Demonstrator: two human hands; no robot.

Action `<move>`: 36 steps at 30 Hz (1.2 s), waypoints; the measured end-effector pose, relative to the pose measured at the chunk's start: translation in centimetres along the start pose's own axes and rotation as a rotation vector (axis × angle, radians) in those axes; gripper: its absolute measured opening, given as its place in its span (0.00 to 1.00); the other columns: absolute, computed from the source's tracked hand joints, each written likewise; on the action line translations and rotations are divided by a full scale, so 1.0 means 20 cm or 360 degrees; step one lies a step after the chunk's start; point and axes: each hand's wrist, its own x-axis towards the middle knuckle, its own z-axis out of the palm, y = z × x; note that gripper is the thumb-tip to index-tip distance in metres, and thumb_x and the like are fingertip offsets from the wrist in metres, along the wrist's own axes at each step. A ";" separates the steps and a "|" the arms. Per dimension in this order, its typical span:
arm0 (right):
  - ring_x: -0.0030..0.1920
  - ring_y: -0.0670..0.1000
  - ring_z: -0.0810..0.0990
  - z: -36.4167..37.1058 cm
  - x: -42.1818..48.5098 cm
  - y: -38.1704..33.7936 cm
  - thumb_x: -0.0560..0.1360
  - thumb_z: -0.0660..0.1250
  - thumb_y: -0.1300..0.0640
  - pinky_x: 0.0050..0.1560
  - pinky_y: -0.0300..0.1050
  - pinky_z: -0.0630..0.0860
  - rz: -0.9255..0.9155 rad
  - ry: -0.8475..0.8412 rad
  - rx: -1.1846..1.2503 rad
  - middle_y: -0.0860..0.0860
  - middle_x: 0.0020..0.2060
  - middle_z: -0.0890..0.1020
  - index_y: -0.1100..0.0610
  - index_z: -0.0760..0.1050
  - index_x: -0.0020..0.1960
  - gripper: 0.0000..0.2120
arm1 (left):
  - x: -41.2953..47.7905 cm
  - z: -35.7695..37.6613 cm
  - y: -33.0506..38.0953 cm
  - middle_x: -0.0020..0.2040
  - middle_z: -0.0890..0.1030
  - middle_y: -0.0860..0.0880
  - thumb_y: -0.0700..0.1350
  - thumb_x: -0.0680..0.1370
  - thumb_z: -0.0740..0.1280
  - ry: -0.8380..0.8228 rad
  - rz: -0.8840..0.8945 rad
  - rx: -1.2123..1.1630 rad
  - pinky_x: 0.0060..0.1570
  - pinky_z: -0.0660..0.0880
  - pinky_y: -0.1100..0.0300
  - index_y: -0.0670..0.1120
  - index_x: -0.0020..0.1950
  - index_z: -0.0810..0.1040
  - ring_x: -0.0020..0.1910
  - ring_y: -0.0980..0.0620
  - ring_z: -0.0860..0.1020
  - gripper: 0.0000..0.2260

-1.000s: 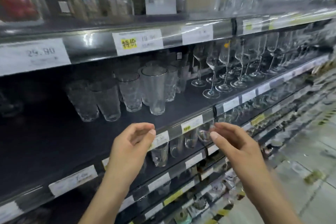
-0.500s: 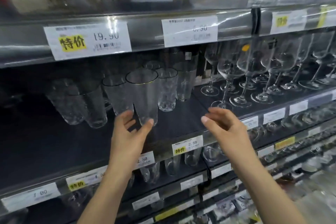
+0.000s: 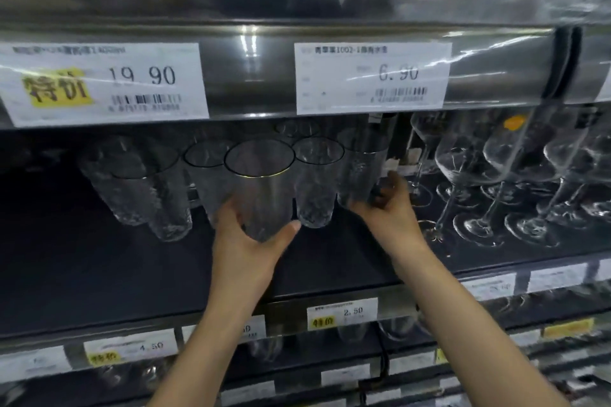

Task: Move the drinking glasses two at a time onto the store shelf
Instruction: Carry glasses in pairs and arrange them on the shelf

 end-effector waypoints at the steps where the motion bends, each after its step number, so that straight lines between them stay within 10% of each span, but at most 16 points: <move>1: 0.59 0.47 0.76 0.00 0.04 -0.01 0.71 0.76 0.55 0.61 0.47 0.73 -0.0022 -0.0015 0.0008 0.44 0.58 0.77 0.51 0.55 0.76 0.41 | 0.00 0.01 0.00 0.60 0.75 0.58 0.49 0.68 0.79 0.0008 0.0012 0.0001 0.50 0.68 0.70 0.53 0.70 0.65 0.59 0.59 0.74 0.35; 16: 0.54 0.47 0.82 -0.01 0.25 0.08 0.60 0.76 0.47 0.58 0.53 0.79 -0.0191 -0.0192 0.0018 0.45 0.54 0.84 0.49 0.73 0.64 0.34 | 0.00 0.10 -0.01 0.55 0.78 0.60 0.48 0.69 0.79 0.0259 -0.0053 0.0076 0.45 0.70 0.73 0.51 0.66 0.69 0.53 0.64 0.77 0.30; 20: 0.53 0.48 0.82 -0.03 0.23 0.06 0.64 0.79 0.56 0.54 0.46 0.80 -0.0166 -0.0185 0.0064 0.48 0.53 0.83 0.52 0.75 0.61 0.27 | -0.02 0.10 0.01 0.56 0.78 0.58 0.50 0.68 0.79 0.0265 -0.0065 0.0101 0.50 0.72 0.69 0.51 0.66 0.69 0.55 0.60 0.77 0.31; 25: 0.57 0.52 0.80 -0.01 0.22 0.11 0.53 0.77 0.42 0.58 0.52 0.79 -0.0131 -0.0139 0.0092 0.51 0.57 0.80 0.49 0.72 0.62 0.39 | -0.04 0.09 0.03 0.61 0.79 0.54 0.50 0.68 0.79 0.0284 -0.0075 0.0172 0.62 0.74 0.59 0.50 0.68 0.69 0.60 0.55 0.77 0.33; 31: 0.57 0.49 0.76 -0.07 0.09 0.09 0.69 0.76 0.61 0.56 0.41 0.72 -0.0032 -0.0214 0.0313 0.49 0.59 0.75 0.58 0.56 0.73 0.40 | -0.07 0.11 0.05 0.57 0.79 0.55 0.49 0.66 0.81 0.0413 -0.0089 0.0210 0.60 0.75 0.59 0.52 0.63 0.70 0.58 0.55 0.78 0.30; 36: 0.51 0.48 0.81 -0.11 0.00 0.10 0.66 0.76 0.62 0.46 0.39 0.74 -0.0184 -0.0284 0.0302 0.47 0.51 0.81 0.54 0.65 0.66 0.33 | -0.13 0.08 0.05 0.53 0.80 0.57 0.50 0.64 0.81 0.0551 -0.0060 0.0201 0.55 0.75 0.63 0.52 0.59 0.72 0.54 0.57 0.80 0.28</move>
